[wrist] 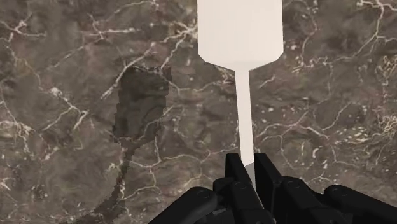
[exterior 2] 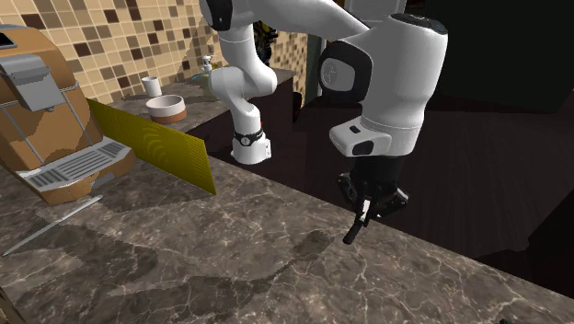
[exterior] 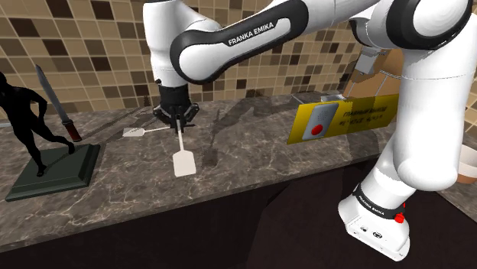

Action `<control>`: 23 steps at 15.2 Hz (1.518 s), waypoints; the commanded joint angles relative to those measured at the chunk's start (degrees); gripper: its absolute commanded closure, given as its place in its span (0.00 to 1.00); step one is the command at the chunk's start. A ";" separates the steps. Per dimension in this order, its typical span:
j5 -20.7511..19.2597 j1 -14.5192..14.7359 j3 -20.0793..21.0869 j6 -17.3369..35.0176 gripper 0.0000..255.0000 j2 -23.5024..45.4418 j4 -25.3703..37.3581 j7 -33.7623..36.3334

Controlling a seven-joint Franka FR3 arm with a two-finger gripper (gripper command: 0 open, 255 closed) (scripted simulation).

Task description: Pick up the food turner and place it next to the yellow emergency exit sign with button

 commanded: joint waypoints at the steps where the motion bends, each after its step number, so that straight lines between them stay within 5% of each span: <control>1: 0.40 -0.07 0.18 -1.34 1.00 -0.59 0.80 -0.30; 23: 2.14 0.91 1.13 -17.31 1.00 -2.43 15.36 -2.47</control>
